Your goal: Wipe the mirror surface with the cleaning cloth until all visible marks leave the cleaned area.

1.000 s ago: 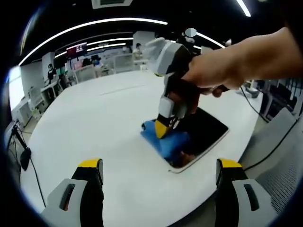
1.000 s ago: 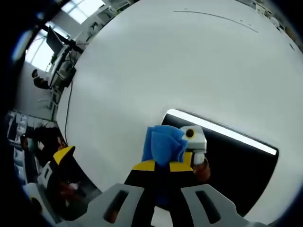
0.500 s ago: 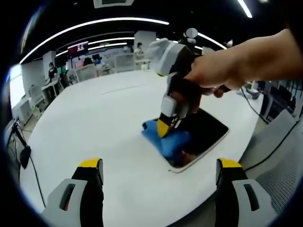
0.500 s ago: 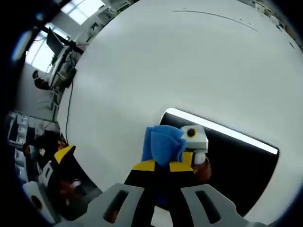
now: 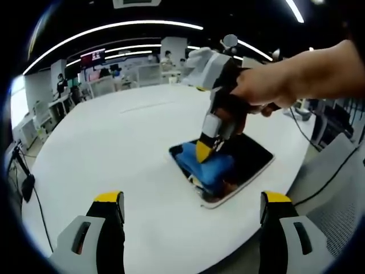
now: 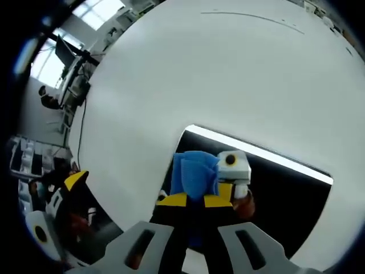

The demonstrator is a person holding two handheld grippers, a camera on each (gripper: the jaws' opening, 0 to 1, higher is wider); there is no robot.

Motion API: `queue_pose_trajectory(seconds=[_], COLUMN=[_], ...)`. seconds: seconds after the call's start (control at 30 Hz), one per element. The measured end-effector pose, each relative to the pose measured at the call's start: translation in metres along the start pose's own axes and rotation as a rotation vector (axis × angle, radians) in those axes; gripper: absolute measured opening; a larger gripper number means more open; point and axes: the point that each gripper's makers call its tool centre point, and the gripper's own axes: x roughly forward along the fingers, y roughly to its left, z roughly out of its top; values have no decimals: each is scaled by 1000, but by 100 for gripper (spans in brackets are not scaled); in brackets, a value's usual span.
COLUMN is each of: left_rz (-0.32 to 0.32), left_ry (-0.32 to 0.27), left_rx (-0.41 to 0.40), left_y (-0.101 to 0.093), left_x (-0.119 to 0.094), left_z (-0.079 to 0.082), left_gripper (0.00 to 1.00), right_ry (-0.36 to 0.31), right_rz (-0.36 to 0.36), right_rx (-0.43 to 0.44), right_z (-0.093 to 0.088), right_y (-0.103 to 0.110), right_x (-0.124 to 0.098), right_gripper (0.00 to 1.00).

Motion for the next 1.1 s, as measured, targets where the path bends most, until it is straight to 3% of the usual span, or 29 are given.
queue_pose_trajectory(seconds=[0.4,0.8,1.1], left_rz=[10,-25,-3], left_ry=[-9,-19,-30], left_rx=[-8,26,108], left_y=[0,-10,-9], left_x=[-3,-6,-6], left_z=[3,12,17], left_gripper=[100,100,100], right_ry=[-8,-13,-14], right_rz=[-8,1,-12], right_rx=[11,27,37], right_z=[-11,-18,-26], right_y=[-19,-36,-53], right_x=[-10,-15,-23], right_gripper=[2,2,2])
